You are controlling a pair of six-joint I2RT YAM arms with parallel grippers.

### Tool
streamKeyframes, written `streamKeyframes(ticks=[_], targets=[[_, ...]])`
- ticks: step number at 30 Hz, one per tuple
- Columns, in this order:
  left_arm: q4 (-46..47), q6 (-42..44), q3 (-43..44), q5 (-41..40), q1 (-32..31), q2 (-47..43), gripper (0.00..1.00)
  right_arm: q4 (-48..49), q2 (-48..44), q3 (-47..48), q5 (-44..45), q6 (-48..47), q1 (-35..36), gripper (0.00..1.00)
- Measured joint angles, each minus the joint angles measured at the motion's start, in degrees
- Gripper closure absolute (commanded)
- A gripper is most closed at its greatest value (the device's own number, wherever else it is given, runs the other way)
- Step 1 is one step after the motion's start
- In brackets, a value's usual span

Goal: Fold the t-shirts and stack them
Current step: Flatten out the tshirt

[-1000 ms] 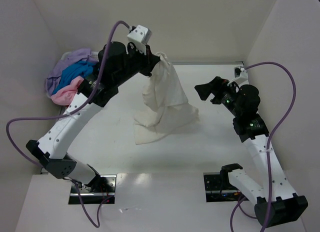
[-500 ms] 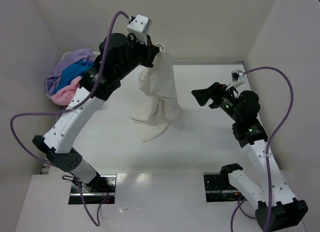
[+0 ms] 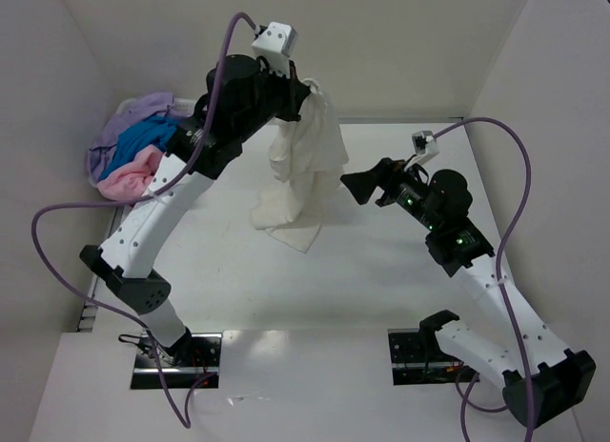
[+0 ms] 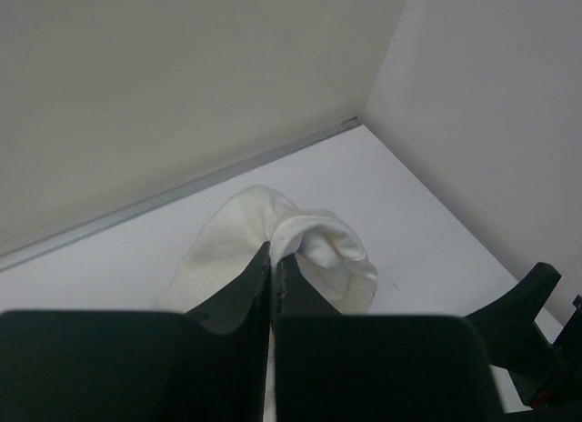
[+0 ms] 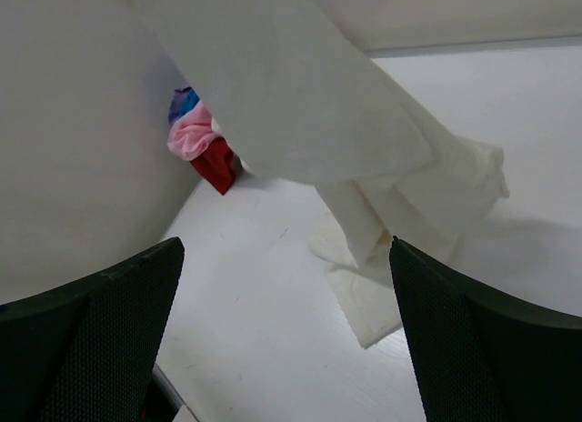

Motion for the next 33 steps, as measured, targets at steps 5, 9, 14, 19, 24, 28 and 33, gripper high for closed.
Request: streamKeyframes(ticks=[5,9,14,19,24,28,33], targets=[[-3.2,-2.2,1.1,-2.9,0.0,5.5,1.00,-0.2,3.6,3.9,4.3,-3.1,0.4,0.03],[-6.2,-3.3,2.6,-5.4,0.0,9.6,1.00,-0.4,6.7,9.3,7.7,-6.3,0.5,0.05],[-8.1,-4.1,2.8,-6.1,0.0,10.8,1.00,-0.4,11.6,14.9,9.9,-10.5,0.9,0.07],[-8.7,-4.1,5.1,-5.1,0.0,10.8,1.00,-0.8,17.4,19.1,11.8,-14.7,3.4,0.07],[-8.8,-4.0,6.8,-3.7,0.0,10.8,1.00,-1.5,22.4,20.6,13.5,-18.2,5.3,0.08],[-9.2,-4.0,7.2,-3.0,0.0,10.8,1.00,-1.8,23.8,20.6,16.2,-20.1,5.9,0.20],[-10.1,-4.0,7.2,-1.7,0.0,10.4,1.00,-1.2,24.9,20.7,20.9,-21.7,7.0,0.31]])
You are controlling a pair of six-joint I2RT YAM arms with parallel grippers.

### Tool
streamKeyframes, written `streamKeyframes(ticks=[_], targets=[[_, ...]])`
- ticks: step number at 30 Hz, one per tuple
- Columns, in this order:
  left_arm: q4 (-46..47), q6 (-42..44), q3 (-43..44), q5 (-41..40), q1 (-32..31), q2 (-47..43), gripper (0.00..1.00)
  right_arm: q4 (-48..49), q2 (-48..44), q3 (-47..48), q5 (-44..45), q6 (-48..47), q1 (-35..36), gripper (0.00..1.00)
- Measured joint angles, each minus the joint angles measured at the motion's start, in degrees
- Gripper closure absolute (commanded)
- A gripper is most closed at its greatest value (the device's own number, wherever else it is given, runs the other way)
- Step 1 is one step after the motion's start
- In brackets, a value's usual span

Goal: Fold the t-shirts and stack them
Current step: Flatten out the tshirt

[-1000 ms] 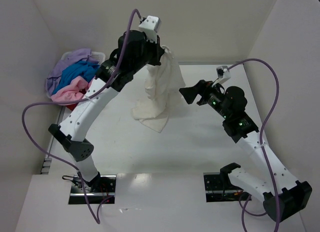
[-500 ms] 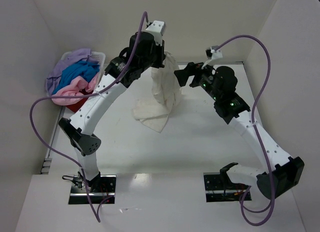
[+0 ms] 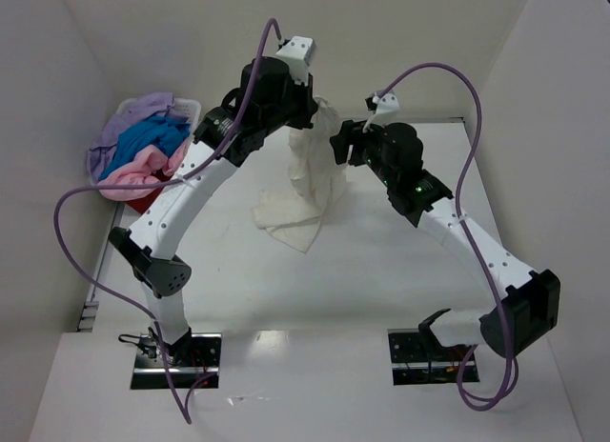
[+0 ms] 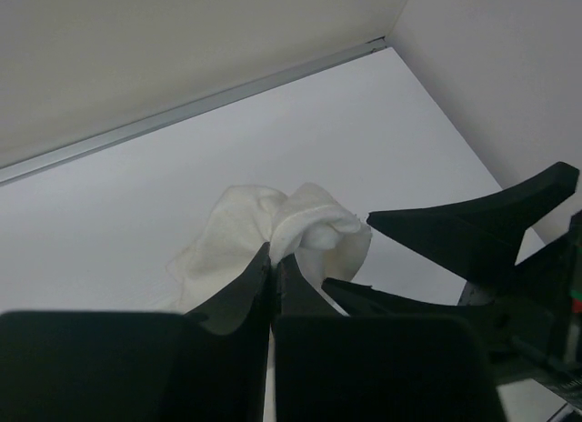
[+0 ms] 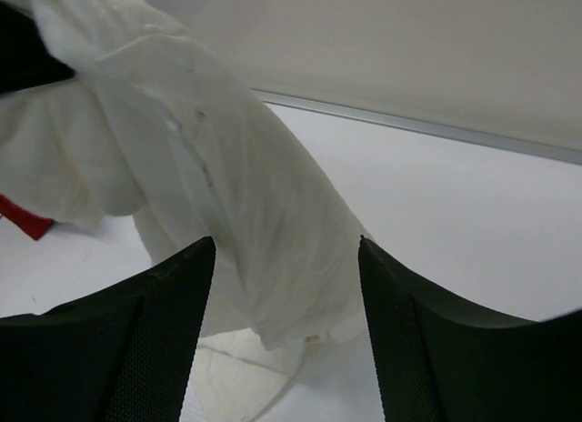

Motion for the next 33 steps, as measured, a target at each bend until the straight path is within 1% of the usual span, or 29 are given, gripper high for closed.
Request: streamKeyframes(ticks=[3,4,5,7,8,9,10,13,16,18,19,20,21,23,24,25,29,33], targets=[[-0.1,0.0,0.0,1.3,0.0,-0.7,1.00,0.8,0.7,0.0,0.9,-0.9,0.1,0.40],[-0.2,0.0,0.0,1.7,0.0,-1.0,1.00,1.0,0.9,0.1,1.0,-1.2,0.1,0.50],[-0.3,0.0,0.0,2.3,0.0,-1.3,1.00,1.1,1.4,0.4,1.1,-1.6,0.1,0.56],[-0.4,0.0,-0.1,3.3,0.0,-2.3,1.00,1.1,2.7,1.7,1.3,-2.2,0.2,0.72],[-0.5,0.0,-0.5,3.6,0.0,-2.8,1.00,1.3,3.5,2.5,1.5,-2.4,0.2,0.90],[-0.5,0.0,-0.9,3.7,0.0,-3.5,1.00,1.4,4.0,3.0,1.9,-2.8,0.2,0.96],[-0.5,0.0,-1.9,3.8,0.0,-4.4,1.00,1.5,4.4,3.3,2.3,-2.7,0.2,1.00],[-0.9,0.0,-5.6,4.2,0.0,-7.6,1.00,1.8,4.3,3.6,4.0,-3.1,0.2,1.00],[-0.5,0.1,-9.7,4.2,0.0,-10.4,0.94,2.3,3.5,3.8,6.3,-3.8,0.2,1.00],[0.1,0.1,-12.6,4.2,0.0,-11.8,0.93,2.3,2.6,4.5,8.3,-4.2,0.2,1.00],[0.7,0.1,-14.3,4.2,0.2,-12.6,0.91,2.3,2.1,5.1,9.4,-4.6,0.2,1.00],[1.1,0.1,-15.8,4.3,0.4,-13.3,0.80,2.2,1.4,5.7,10.4,-4.9,0.2,1.00],[1.7,0.2,-17.3,4.2,0.8,-13.9,0.72,1.9,0.7,6.6,11.5,-5.1,0.2,1.00],[3.2,0.2,-20.3,3.9,1.8,-14.9,0.61,1.1,-1.1,8.5,13.7,-5.7,0.2,1.00],[3.7,0.3,-21.6,3.8,2.4,-15.4,0.41,0.6,-2.3,9.2,14.8,-6.0,0.2,1.00],[4.1,0.4,-22.7,3.6,3.0,-15.7,0.34,0.0,-3.6,10.0,15.9,-6.3,0.2,1.00],[6.2,0.2,-25.5,4.0,5.4,-16.2,0.00,-2.4,-8.7,12.4,19.4,-6.9,0.2,1.00],[9.7,0.2,-29.7,7.9,7.3,-16.6,0.00,-4.8,-12.7,13.6,21.9,-7.1,0.2,1.00]])
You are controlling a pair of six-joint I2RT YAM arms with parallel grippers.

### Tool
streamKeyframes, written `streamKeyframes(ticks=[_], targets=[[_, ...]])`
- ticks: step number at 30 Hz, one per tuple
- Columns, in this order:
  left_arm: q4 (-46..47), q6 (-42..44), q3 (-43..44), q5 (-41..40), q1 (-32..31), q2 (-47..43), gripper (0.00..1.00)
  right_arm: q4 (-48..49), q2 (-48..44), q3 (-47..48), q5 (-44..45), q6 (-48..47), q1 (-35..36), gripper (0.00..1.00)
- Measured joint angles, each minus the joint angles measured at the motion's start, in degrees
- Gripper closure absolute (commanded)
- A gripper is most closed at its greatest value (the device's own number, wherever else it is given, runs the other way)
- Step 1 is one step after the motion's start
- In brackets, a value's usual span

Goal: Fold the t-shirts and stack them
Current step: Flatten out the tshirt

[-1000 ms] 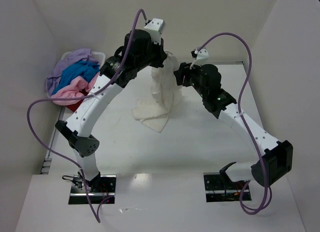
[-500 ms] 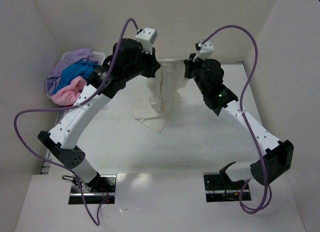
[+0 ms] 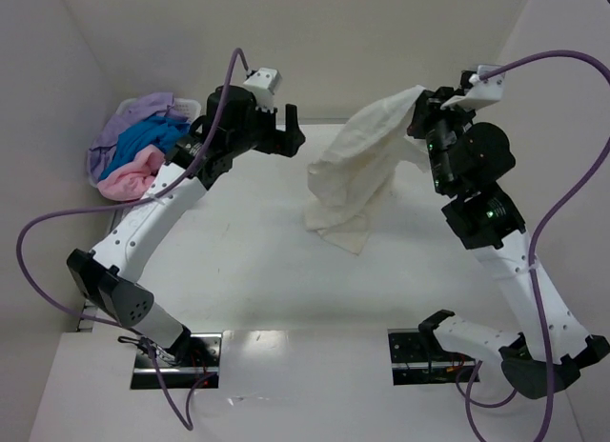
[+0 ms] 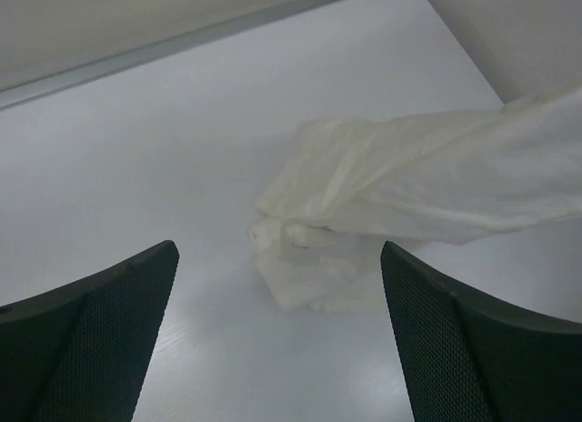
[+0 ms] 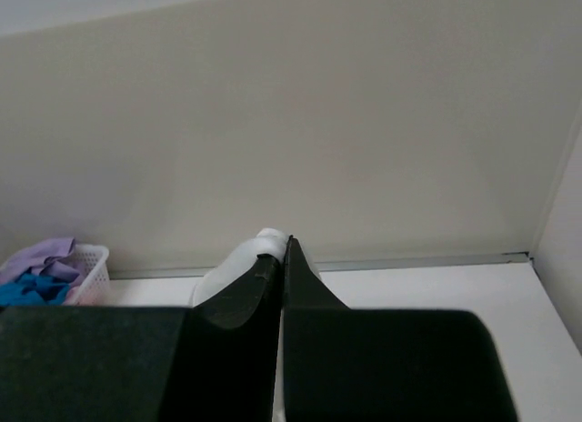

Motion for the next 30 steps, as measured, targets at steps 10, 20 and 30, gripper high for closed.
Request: streamKeyframes(ticks=[10,20,30], targets=[[5.6,4.4,-7.1,22.4,-0.9,7.7,0.00,-6.6,-0.9,2.4,4.2,-1.5,0.0,1.00],[13.6,7.4,-15.4,35.8,-7.4,16.0,0.00,-9.2,1.5,7.4,5.9,-2.5,0.0,1.00],[19.0,7.2,-14.3,31.8,-11.1,25.2,0.00,-9.4,1.9,14.4,6.5,-4.5,0.0,1.00]])
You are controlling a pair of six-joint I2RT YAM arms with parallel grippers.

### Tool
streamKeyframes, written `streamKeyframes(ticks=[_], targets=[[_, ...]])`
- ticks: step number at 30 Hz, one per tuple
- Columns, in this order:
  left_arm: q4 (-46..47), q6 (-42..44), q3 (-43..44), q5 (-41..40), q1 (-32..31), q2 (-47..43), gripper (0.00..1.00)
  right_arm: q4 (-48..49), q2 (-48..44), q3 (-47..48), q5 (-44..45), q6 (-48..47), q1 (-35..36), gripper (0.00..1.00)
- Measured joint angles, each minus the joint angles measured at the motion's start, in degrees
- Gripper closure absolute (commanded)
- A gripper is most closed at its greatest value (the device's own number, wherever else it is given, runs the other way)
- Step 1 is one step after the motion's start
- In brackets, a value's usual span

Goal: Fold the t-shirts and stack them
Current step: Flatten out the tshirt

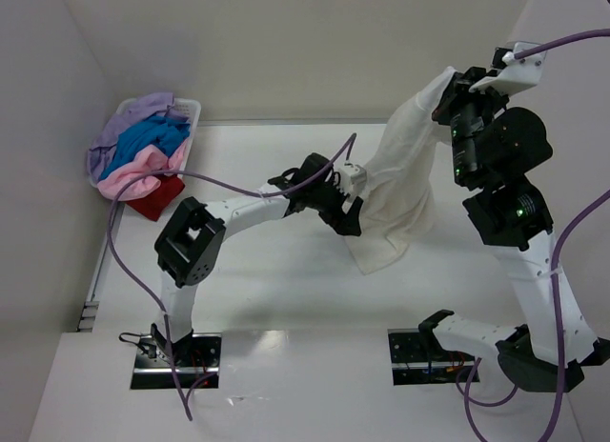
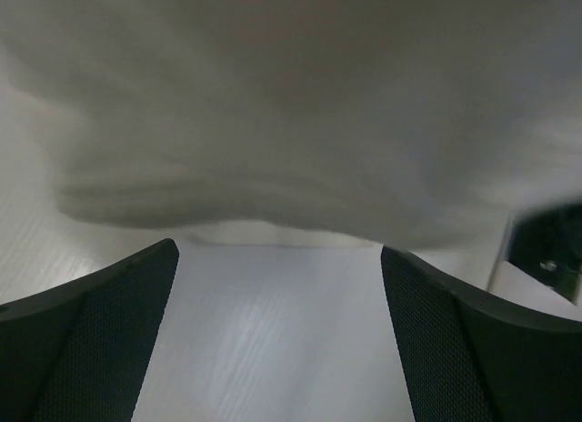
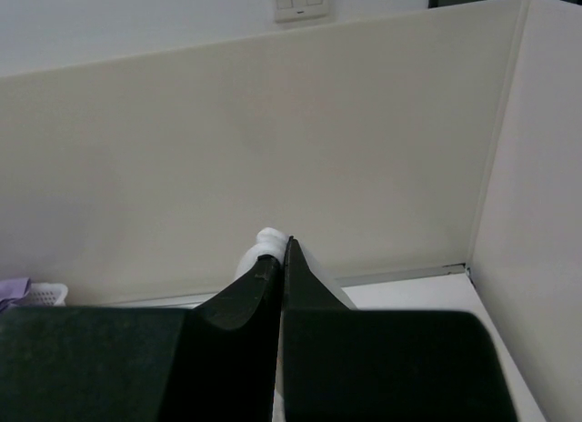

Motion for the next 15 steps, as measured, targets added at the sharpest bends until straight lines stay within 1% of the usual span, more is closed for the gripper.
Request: streamKeyframes(ticks=[7,12,14,15], targets=[[2.1,-1.4,0.0,-9.1,0.2,3.5,0.00,-0.2,-0.5,-0.2,1.0,-0.6,0.0,1.00],[5.4,-2.8,1.1,-12.6,0.2,6.0,0.00,-0.3,-1.4,-0.6,0.9,-0.6,0.0,1.00],[6.1,-3.0,2.2,-12.9,0.2,7.8,0.03,-0.3,-1.6,-0.8,0.8,-0.6,0.0,1.00],[6.4,-3.1,2.9,-13.0,0.2,8.8,0.06,-0.3,-1.6,-0.9,0.8,-0.6,0.0,1.00]])
